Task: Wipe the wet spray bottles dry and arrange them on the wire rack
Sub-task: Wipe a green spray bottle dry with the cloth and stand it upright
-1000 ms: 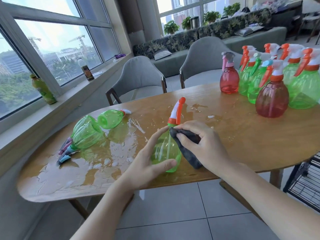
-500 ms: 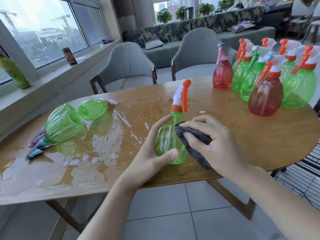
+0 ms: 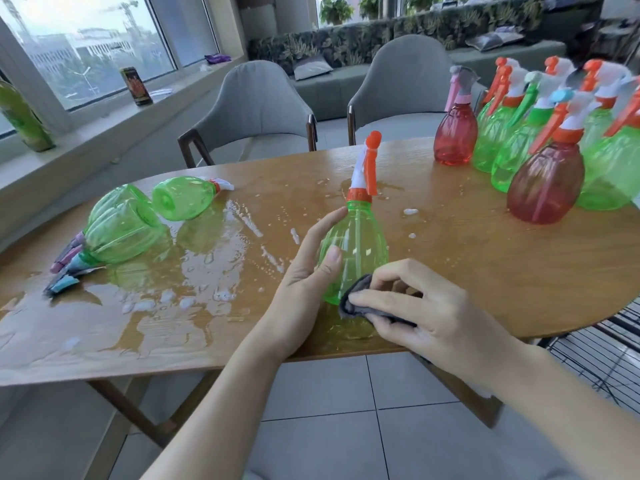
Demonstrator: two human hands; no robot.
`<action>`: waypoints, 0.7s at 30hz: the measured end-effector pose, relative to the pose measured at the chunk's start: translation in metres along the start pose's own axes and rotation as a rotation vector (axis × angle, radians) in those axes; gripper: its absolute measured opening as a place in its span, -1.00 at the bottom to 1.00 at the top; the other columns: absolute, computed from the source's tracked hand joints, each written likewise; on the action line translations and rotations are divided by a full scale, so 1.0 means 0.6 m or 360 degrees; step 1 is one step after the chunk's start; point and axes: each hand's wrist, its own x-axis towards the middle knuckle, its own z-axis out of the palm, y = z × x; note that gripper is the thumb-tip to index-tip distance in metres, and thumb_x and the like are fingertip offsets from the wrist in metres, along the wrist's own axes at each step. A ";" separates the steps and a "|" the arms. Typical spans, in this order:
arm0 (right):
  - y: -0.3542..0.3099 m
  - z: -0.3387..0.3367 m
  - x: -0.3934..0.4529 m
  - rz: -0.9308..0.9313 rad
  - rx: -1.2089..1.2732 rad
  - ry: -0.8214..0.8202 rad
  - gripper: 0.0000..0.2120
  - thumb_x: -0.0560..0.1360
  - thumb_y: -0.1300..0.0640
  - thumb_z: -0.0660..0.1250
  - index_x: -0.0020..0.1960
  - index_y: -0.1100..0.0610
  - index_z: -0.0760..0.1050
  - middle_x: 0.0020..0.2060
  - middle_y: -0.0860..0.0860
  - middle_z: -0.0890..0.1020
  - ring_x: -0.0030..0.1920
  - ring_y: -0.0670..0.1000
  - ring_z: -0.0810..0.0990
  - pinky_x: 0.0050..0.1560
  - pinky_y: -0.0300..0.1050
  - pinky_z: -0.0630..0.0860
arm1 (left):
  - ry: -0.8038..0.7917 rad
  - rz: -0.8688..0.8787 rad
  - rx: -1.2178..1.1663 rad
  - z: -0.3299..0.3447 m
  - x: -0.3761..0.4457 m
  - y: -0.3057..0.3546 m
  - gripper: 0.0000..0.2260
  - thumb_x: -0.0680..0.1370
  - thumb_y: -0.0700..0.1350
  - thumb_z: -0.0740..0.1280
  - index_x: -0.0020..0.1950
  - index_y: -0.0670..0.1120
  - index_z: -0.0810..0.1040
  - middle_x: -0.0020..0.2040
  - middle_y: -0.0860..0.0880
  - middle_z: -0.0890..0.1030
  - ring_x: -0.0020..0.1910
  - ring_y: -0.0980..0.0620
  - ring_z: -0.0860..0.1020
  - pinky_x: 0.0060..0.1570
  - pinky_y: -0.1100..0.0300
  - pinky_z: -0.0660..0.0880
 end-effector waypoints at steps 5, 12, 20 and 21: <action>0.014 -0.020 0.030 0.0192 0.0002 0.0288 -0.79 0.63 0.20 0.37 0.20 0.24 0.68 0.06 0.14 0.62 0.01 -0.03 0.61 0.12 -0.27 0.52 | -0.0145 0.0000 -0.0058 -0.011 0.004 -0.007 -0.48 0.67 0.22 0.35 0.62 0.21 0.37 0.63 -0.10 0.40 0.64 -0.29 0.29 0.56 -0.47 0.16; 0.014 -0.019 0.033 0.0554 0.0116 0.0509 -0.78 0.60 0.25 0.38 0.23 0.21 0.66 0.09 0.04 0.64 0.16 -0.25 0.57 0.19 -0.41 0.41 | -0.0146 0.0008 -0.0132 -0.010 0.008 -0.008 -0.52 0.67 0.15 0.36 0.59 0.21 0.41 0.62 -0.10 0.40 0.63 -0.30 0.31 0.54 -0.49 0.21; 0.011 -0.021 0.027 0.0495 0.0088 0.0464 -0.78 0.59 0.21 0.40 0.22 0.18 0.67 0.08 0.07 0.67 0.13 -0.15 0.61 0.19 -0.37 0.45 | -0.0128 -0.0021 -0.0176 -0.005 0.009 0.001 -0.54 0.61 0.08 0.41 0.51 0.24 0.47 0.56 -0.10 0.46 0.50 -0.29 0.47 0.41 -0.51 0.39; 0.012 -0.021 0.030 0.0525 0.0106 0.0479 -0.77 0.59 0.21 0.40 0.22 0.17 0.67 0.09 0.07 0.67 0.16 -0.20 0.59 0.20 -0.37 0.44 | -0.0123 -0.0033 -0.0176 -0.004 0.010 0.002 -0.53 0.61 0.11 0.43 0.52 0.24 0.46 0.57 -0.10 0.45 0.52 -0.29 0.45 0.41 -0.51 0.40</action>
